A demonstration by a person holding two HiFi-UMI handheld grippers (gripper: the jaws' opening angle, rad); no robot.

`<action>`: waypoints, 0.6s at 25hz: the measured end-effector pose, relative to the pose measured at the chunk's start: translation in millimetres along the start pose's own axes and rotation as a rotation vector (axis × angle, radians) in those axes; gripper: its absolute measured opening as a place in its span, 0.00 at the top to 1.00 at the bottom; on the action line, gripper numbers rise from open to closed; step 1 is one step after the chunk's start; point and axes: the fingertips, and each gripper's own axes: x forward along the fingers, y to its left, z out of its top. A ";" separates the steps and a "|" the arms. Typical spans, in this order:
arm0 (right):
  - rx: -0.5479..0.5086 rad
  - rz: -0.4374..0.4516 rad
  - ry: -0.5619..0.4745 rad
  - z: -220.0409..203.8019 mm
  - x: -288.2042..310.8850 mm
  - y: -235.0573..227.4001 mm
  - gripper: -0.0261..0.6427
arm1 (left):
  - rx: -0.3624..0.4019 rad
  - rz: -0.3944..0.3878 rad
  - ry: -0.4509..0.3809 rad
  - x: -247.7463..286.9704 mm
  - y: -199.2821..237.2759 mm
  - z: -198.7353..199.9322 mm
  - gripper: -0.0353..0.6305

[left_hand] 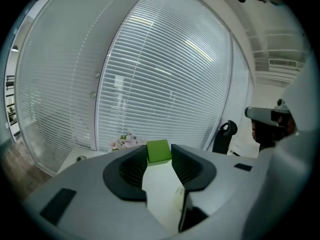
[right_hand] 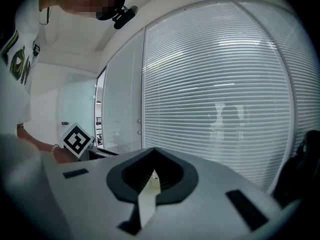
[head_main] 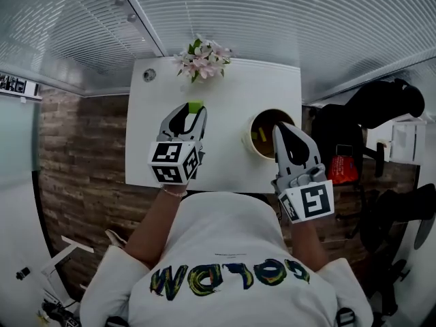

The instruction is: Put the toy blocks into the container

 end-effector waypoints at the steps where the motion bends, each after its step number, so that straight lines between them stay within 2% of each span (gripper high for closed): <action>1: 0.002 -0.005 0.001 -0.9 -1.0 -0.8 0.95 | 0.004 -0.010 0.001 1.2 -3.3 0.1 0.71; 7: 0.011 -0.051 0.007 -5.4 -14.8 -10.8 0.95 | 0.021 -0.085 0.006 9.0 -34.3 1.6 0.71; 15: 0.027 -0.154 0.018 -13.9 -47.2 -36.7 0.95 | 0.066 -0.243 0.034 27.5 -102.5 -3.4 0.71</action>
